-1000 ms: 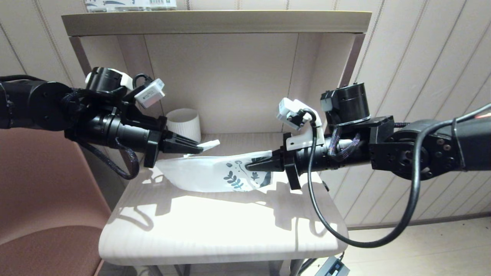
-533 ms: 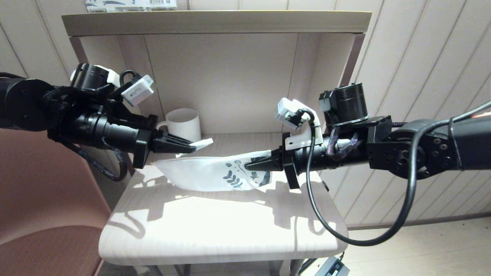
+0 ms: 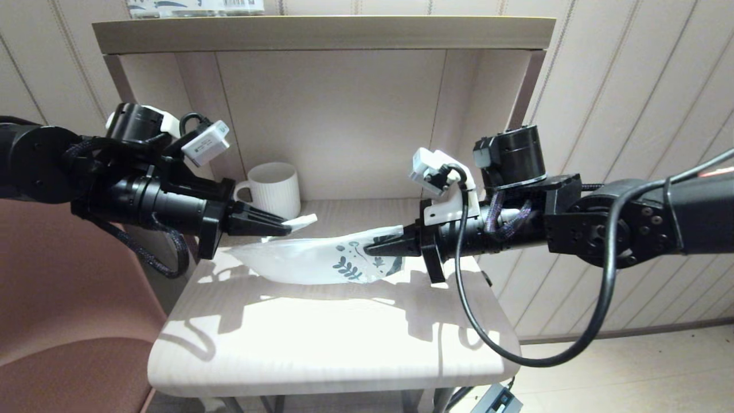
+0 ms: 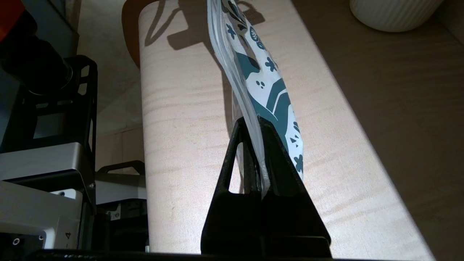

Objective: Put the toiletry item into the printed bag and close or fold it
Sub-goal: Place the toothpaste on the table

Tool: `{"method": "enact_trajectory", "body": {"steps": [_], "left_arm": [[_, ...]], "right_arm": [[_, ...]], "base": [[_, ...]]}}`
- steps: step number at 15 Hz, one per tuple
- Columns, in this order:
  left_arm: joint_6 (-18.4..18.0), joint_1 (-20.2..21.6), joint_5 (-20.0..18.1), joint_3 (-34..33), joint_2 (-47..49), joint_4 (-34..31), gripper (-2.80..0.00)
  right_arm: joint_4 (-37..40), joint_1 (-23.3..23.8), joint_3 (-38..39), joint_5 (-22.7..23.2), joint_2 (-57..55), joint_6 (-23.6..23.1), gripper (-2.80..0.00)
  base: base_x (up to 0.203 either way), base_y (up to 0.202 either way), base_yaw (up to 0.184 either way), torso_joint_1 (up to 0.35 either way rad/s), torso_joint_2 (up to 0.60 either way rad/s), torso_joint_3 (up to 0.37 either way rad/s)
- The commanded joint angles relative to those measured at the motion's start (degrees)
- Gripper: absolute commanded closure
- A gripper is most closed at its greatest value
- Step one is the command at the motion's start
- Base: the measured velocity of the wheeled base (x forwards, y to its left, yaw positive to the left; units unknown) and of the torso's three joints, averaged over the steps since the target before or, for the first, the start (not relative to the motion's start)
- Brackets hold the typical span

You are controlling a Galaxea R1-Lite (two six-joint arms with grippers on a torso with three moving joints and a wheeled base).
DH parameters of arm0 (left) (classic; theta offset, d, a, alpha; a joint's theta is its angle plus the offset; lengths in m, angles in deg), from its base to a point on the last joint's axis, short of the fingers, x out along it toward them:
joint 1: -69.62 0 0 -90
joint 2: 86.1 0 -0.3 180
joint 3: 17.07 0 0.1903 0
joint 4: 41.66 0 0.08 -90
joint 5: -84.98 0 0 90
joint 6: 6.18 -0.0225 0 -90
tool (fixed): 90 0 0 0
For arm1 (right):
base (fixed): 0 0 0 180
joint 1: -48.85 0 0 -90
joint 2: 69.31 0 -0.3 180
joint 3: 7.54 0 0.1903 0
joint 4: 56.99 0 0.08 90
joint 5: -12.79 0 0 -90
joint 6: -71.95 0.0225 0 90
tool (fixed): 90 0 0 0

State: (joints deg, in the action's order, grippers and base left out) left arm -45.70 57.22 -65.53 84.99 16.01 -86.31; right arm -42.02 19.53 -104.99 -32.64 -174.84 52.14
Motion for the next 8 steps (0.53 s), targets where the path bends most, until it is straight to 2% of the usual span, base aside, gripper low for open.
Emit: {"method": "enact_trajectory", "body": {"steps": [1,8], "left_arm": [[-0.2,0.0,-0.4,-0.2,1.1,-0.1,0.0],[0.1,-0.1,-0.4,-0.2,4.2,1.8,0.0]], "right_arm": [[-0.1,0.0,0.0,0.3,-0.3,-0.1,0.0],[0.0,0.1,-0.4,0.3,-0.7,-0.1,0.0]], "base": [[0.0,0.0,0.0,0.0,0.0,0.0],[0.0,0.0,0.0,0.0,0.0,0.0]]}}
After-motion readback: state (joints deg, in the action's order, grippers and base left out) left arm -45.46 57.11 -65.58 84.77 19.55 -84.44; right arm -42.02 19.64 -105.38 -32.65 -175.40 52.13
